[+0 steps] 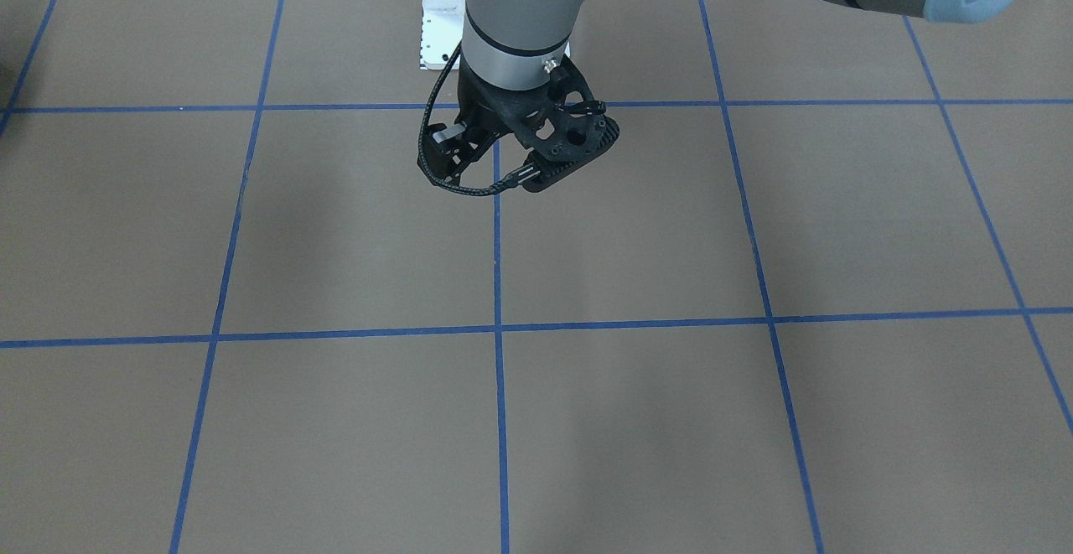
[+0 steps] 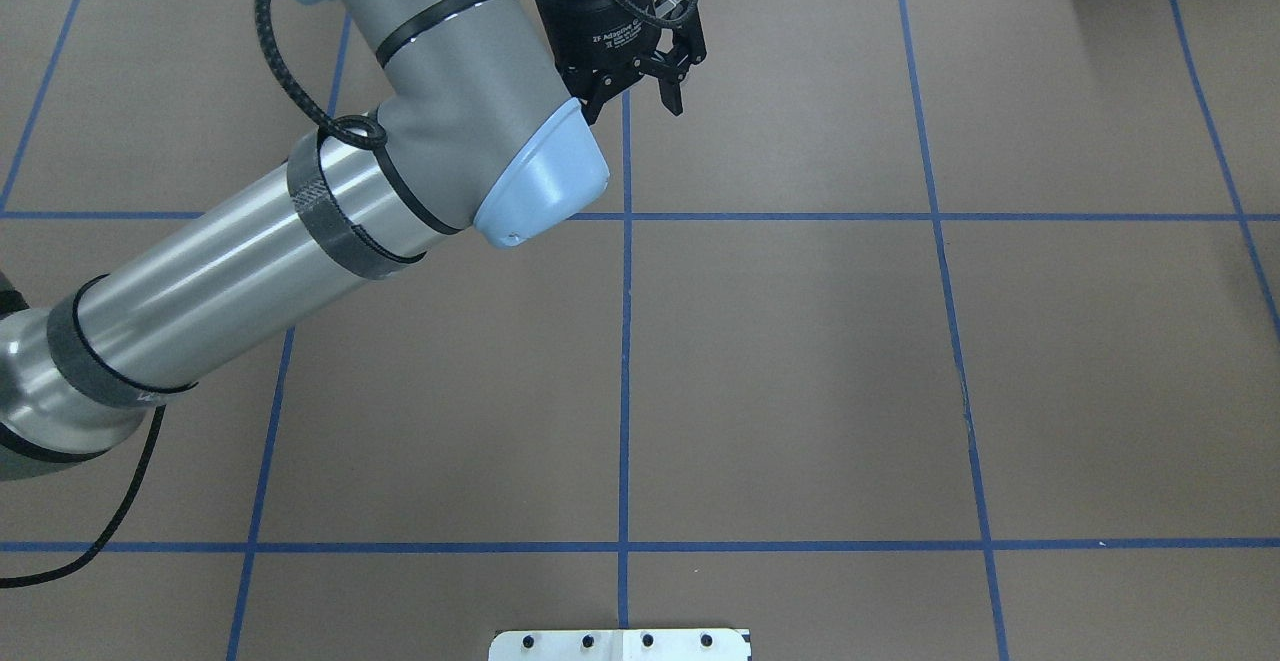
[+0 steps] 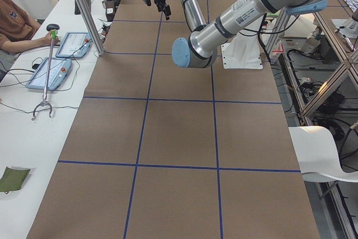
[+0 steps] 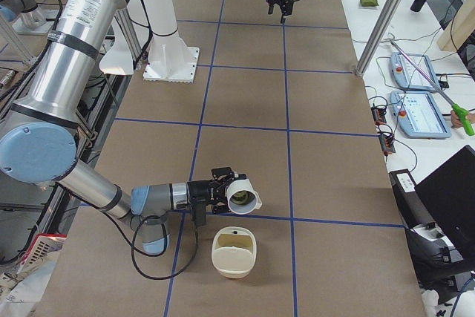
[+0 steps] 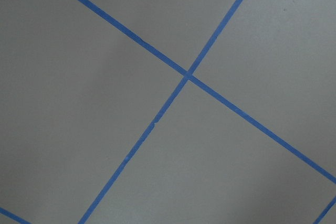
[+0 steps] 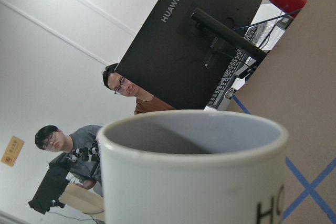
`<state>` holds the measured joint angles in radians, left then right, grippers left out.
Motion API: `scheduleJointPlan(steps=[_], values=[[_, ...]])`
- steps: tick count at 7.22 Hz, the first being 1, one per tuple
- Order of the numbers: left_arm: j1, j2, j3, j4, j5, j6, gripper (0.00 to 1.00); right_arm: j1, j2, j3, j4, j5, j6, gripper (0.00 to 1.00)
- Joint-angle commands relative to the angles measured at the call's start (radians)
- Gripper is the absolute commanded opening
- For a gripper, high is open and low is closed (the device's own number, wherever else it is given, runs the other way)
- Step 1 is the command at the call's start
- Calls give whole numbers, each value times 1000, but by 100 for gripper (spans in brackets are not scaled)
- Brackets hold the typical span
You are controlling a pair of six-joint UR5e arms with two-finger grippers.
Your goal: Left arm hands cup to right arm to dump lemon
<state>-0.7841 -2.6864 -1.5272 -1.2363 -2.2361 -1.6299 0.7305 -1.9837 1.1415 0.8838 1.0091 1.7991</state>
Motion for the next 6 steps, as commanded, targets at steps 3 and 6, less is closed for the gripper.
scheduleJointPlan(steps=[3, 6], values=[[-1, -4, -5, 4, 9, -1, 100, 52, 9, -100, 73, 16, 412, 10], [-9, -1, -13, 9, 10, -1, 100, 130, 51, -101, 73, 29, 726, 11]])
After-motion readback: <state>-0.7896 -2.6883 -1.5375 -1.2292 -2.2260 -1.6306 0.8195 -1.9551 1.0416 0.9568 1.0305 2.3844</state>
